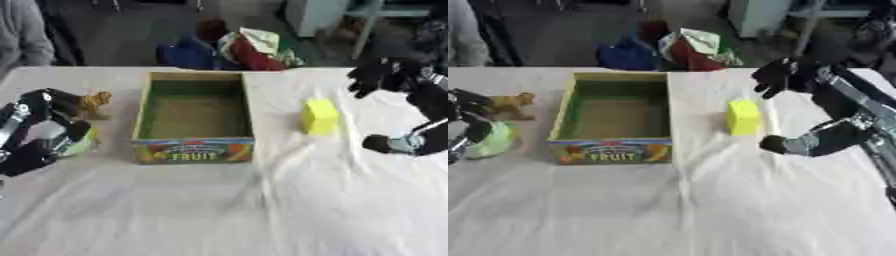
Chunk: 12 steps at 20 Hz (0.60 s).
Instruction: Pick up objects on the table and place them in the box.
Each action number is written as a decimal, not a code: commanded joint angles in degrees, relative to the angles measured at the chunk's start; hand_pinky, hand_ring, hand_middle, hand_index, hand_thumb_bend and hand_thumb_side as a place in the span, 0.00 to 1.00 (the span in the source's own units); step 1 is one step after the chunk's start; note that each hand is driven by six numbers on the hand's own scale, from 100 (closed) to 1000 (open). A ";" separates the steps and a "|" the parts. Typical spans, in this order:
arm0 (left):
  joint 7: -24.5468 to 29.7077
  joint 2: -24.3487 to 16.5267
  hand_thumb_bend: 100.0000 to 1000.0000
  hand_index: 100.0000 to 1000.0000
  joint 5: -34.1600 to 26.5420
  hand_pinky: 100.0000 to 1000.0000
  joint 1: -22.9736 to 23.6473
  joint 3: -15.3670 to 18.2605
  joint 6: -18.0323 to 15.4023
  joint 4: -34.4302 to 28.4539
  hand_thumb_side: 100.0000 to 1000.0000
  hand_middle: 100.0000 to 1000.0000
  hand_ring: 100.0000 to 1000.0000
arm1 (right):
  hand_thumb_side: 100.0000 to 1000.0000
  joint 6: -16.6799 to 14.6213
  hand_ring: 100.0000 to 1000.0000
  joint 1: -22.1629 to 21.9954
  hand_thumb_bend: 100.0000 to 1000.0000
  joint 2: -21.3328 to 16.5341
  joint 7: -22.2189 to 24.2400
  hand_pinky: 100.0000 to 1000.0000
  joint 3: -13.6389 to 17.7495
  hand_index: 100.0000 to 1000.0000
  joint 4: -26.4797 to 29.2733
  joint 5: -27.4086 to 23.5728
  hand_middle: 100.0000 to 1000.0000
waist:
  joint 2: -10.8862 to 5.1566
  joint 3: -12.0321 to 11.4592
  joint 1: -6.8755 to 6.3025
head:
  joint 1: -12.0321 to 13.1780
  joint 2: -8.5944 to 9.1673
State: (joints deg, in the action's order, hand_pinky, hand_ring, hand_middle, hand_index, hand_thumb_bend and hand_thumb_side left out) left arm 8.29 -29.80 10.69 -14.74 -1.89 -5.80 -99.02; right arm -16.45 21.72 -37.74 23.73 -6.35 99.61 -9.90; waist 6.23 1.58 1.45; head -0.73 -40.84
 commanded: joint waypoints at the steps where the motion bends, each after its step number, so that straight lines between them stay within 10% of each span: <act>1: 0.18 -2.05 0.49 0.73 0.28 0.55 -0.95 0.72 -0.06 -0.89 0.65 0.64 0.63 | 0.13 0.06 0.71 0.56 0.55 -1.72 -0.37 0.65 1.00 0.74 0.25 -0.35 0.75 | -0.56 0.02 -0.17 | -0.37 -1.64; 12: -0.03 -3.96 0.51 0.73 1.81 0.56 -1.68 0.78 0.11 -0.59 0.65 0.65 0.65 | 0.14 0.14 0.71 0.50 0.55 -1.57 -0.17 0.65 1.02 0.74 0.17 -0.15 0.75 | -0.21 0.24 -0.27 | -0.59 -3.28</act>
State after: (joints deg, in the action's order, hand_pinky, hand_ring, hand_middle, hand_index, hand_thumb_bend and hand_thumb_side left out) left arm 8.28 -31.41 11.94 -15.41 -1.87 -5.75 -98.95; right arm -16.28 21.64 -37.74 23.49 -6.03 99.59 -9.92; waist 6.51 1.77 1.31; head -1.22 -43.62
